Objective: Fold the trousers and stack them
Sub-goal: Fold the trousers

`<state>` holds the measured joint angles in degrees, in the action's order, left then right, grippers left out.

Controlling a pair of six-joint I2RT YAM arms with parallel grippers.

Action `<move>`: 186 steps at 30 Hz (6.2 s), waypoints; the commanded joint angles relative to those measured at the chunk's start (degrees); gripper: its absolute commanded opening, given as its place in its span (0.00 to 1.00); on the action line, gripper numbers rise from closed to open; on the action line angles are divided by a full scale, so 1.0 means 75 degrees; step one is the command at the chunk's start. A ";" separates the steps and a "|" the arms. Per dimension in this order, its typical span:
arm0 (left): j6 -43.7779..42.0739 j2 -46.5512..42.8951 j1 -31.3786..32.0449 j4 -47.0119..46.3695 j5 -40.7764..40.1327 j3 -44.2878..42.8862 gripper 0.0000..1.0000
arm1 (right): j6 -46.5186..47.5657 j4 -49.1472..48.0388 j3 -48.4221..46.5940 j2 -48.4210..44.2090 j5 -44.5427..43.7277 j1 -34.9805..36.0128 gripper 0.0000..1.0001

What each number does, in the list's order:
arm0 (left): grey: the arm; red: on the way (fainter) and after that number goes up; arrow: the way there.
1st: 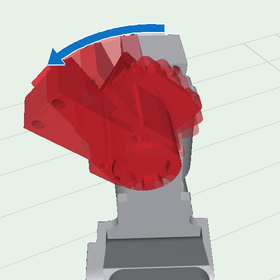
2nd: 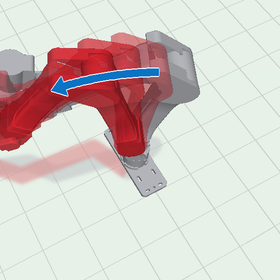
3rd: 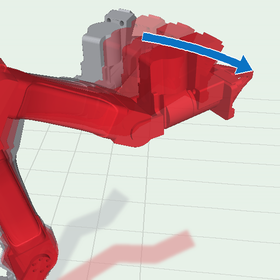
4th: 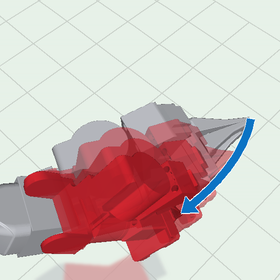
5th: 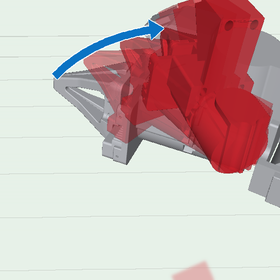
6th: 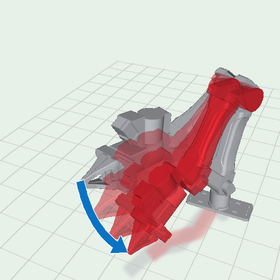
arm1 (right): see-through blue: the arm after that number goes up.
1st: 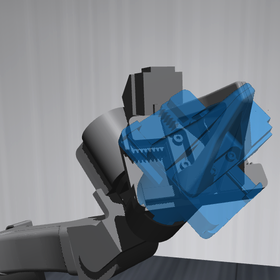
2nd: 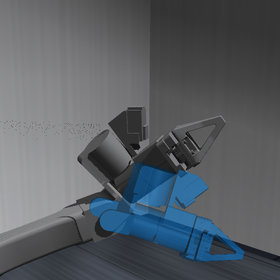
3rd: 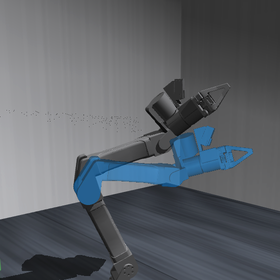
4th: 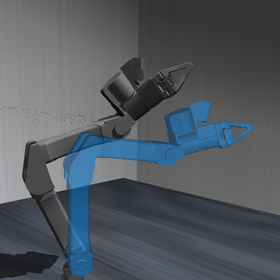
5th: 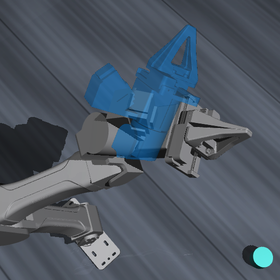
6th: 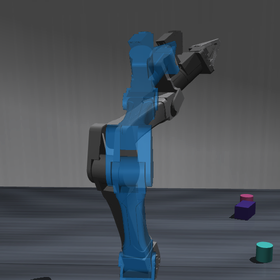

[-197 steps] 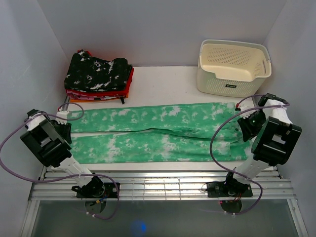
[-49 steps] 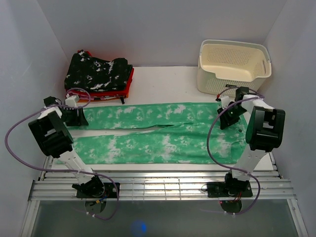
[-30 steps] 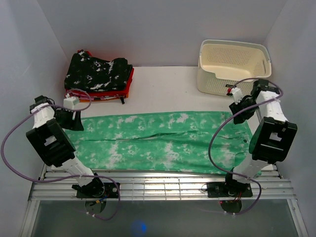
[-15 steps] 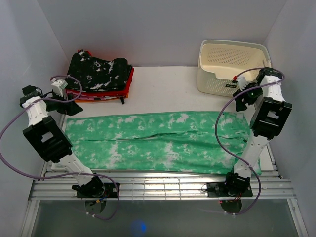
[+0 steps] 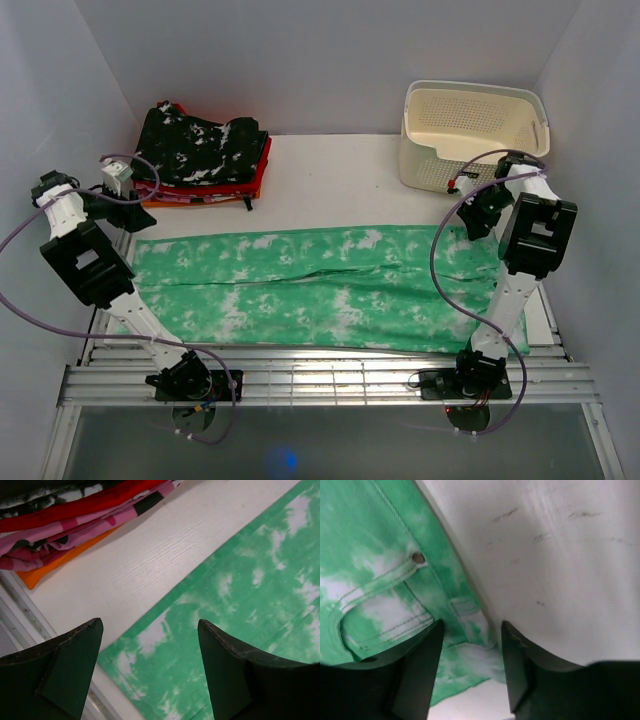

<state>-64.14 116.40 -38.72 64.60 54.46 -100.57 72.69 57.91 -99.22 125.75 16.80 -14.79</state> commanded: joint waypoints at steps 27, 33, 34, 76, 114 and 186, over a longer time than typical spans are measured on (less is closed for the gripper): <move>-0.3542 0.2762 0.1014 0.1372 -0.3862 -0.1427 0.43 | 0.1209 -0.0677 0.0609 -0.0279 -0.1337 0.0237 0.08; -0.3939 0.2036 0.1061 0.1406 -0.3710 -0.0877 0.00 | 0.0797 -0.0714 0.0151 -0.0466 -0.1267 0.0225 0.08; -0.4021 0.1791 0.1061 0.1406 -0.3733 -0.0608 0.00 | 0.0809 -0.0725 0.0151 -0.0594 -0.1244 0.0225 0.08; -0.5047 -0.4772 -0.1947 0.0643 -0.0604 0.3821 0.00 | 0.3056 0.0036 0.3650 -0.6627 0.0690 -0.1332 0.08; 0.0686 -0.1786 -0.0076 -0.3550 -0.3031 0.3685 0.00 | 0.1407 -0.1289 0.4746 -0.4533 0.0033 -0.1416 0.08; -0.5499 -0.6285 -0.2290 -0.0300 -0.4868 0.8398 0.00 | 0.4652 -0.1497 0.6651 -0.6361 -0.0293 -0.2716 0.08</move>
<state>-98.54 70.91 -55.72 64.49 25.65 -46.61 102.50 51.33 -53.69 78.76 19.40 -34.68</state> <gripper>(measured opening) 0.015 0.098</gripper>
